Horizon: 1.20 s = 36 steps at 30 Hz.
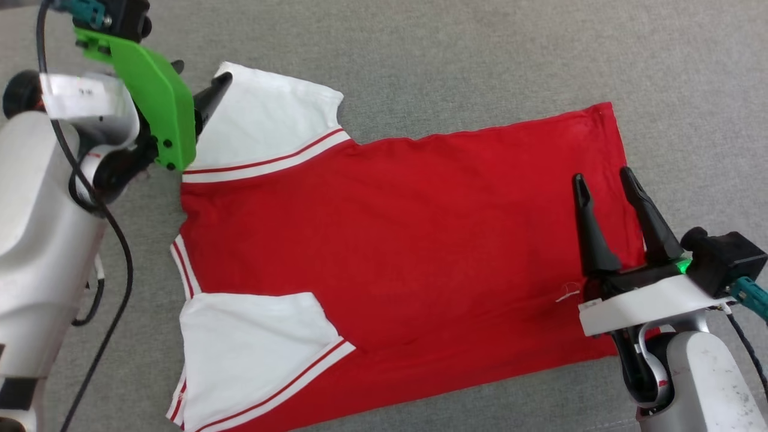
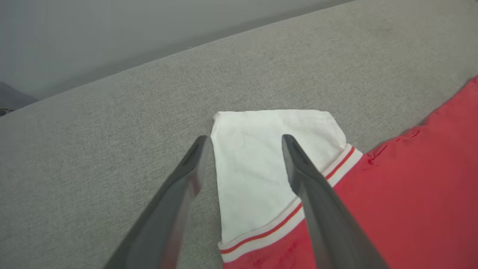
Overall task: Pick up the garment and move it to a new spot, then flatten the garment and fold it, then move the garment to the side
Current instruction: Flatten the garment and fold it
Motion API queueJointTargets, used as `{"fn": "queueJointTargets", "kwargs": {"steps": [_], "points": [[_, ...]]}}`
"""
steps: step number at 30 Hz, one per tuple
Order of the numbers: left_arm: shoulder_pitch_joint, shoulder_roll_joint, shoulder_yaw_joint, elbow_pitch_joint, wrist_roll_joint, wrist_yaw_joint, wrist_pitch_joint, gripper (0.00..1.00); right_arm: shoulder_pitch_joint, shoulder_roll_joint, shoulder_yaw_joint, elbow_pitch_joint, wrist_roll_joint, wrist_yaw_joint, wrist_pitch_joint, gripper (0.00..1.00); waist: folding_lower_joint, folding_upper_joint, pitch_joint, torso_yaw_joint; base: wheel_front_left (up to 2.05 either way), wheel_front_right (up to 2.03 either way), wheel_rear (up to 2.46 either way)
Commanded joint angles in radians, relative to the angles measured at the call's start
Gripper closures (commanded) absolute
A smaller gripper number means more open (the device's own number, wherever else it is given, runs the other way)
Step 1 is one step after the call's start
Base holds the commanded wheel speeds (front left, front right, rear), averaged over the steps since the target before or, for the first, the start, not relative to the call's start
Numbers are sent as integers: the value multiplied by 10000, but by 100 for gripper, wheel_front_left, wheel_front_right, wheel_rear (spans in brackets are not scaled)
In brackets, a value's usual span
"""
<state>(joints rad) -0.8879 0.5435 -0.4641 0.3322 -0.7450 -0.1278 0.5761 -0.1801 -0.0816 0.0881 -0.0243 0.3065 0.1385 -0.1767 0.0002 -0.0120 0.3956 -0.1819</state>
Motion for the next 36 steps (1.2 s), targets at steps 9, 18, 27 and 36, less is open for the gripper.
{"fn": "queueJointTargets", "kwargs": {"steps": [9, 18, 27, 36], "points": [[-1611, 498, -387, 1275, -310, -13, 2003, 0, -628, 127, 417, 690, 230, -78, -500, 0, -2, 120, 1289, -1049, 0, 0, 0], [-1796, 1028, -477, 2239, 73, 123, 1883, 0, -750, 206, 665, 1103, 380, -78, -737, 0, -2, 120, 1514, -1526, 0, 0, 0], [-1597, 1077, -535, 2740, -91, 170, 2016, 100, -721, 231, 669, 1158, 382, -78, -818, 0, -2, 120, 1572, -1564, 0, 0, 0], [-1193, 857, -335, 2712, -426, 123, 1011, 100, -741, 75, 609, 1219, 255, -78, -788, 0, -2, 120, 1072, -1271, 0, 0, 0]]}}
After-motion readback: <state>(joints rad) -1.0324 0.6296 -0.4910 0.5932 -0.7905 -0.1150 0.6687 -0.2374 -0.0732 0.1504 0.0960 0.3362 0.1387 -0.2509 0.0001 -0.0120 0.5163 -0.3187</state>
